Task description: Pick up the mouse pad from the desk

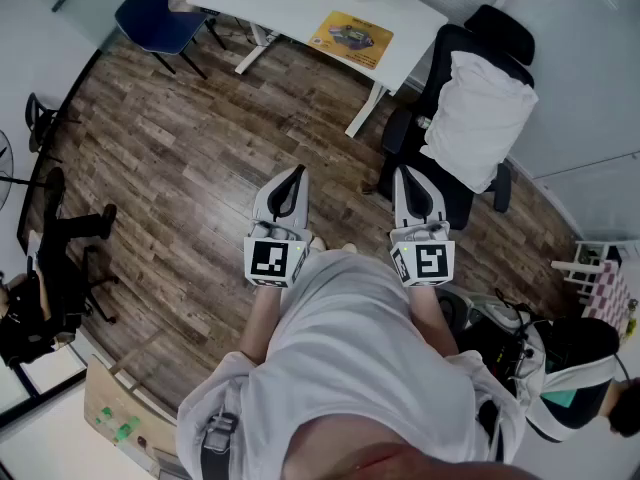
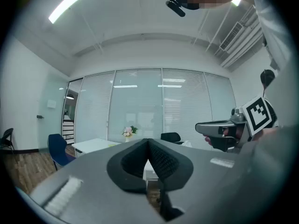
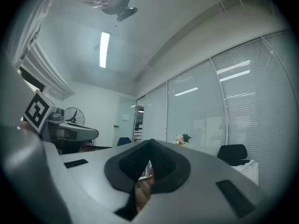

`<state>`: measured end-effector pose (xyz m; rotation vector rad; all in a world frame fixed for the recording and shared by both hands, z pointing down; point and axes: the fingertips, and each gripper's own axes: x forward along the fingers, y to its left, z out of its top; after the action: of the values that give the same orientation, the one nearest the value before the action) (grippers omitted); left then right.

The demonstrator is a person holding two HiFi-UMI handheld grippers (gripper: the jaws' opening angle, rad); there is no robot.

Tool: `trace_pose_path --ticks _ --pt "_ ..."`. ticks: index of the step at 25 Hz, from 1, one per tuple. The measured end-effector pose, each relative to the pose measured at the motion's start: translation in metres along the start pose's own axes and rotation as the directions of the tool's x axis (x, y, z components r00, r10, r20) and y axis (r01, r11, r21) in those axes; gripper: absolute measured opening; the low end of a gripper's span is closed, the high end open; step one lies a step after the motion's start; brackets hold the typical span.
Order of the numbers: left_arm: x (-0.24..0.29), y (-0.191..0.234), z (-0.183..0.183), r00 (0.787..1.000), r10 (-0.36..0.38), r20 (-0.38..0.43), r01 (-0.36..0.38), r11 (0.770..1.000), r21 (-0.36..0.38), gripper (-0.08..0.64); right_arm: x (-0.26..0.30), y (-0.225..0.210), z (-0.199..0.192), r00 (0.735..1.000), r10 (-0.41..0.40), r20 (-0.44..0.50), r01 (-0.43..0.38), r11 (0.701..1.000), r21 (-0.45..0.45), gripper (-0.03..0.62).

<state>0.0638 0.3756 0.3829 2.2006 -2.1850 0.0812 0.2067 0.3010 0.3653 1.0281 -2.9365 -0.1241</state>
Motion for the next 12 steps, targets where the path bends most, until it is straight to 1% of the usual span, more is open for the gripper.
trace_pose_path --ticks 3,7,9,12 --pt "-0.007 0.003 0.001 1.0 0.002 0.003 -0.002 1.0 -0.011 -0.012 -0.001 0.007 0.001 1.0 -0.001 -0.002 0.001 1.0 -0.005 -0.002" --pt "-0.016 0.009 0.005 1.0 -0.005 0.017 0.005 1.0 -0.006 -0.012 0.0 0.019 0.007 1.0 0.001 0.007 0.0 1.0 -0.02 -0.002" --pt "-0.021 0.013 0.003 1.0 0.002 0.019 -0.002 1.0 -0.008 -0.012 0.001 0.025 0.008 1.0 0.006 0.009 -0.006 1.0 -0.028 -0.002" --pt "-0.028 0.017 0.0 1.0 0.018 0.019 -0.017 1.0 -0.019 -0.012 0.001 0.029 0.012 1.0 0.01 0.028 -0.009 1.0 -0.016 -0.002"
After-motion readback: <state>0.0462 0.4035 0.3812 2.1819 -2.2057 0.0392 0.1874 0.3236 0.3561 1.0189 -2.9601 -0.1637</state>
